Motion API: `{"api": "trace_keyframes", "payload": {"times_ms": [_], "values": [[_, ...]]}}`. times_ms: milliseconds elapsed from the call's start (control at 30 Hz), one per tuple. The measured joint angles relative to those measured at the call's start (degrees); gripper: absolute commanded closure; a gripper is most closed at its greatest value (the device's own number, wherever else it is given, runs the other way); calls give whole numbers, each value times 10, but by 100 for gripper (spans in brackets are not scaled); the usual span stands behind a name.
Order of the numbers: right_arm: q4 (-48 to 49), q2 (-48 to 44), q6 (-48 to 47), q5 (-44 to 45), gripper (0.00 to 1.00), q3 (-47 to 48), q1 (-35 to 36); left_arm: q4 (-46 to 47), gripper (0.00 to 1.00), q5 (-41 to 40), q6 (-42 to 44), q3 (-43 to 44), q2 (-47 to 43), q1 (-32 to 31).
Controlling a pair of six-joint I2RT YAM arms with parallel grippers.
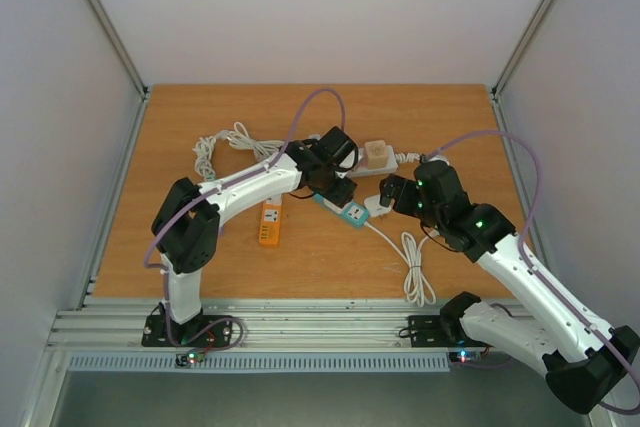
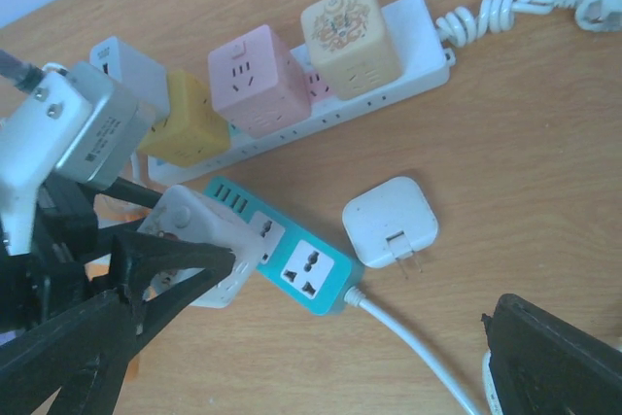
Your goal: Insert the plug
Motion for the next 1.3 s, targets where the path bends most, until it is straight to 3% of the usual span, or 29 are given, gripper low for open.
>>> {"api": "trace_keyframes", "payload": {"times_ms": [367, 1300], "values": [[-22, -28, -9, 24, 1, -5, -18, 81, 62, -23, 14, -21, 24, 0], [-28, -6, -14, 28, 2, -15, -34, 120, 62, -31, -14, -73, 5, 0]]}}
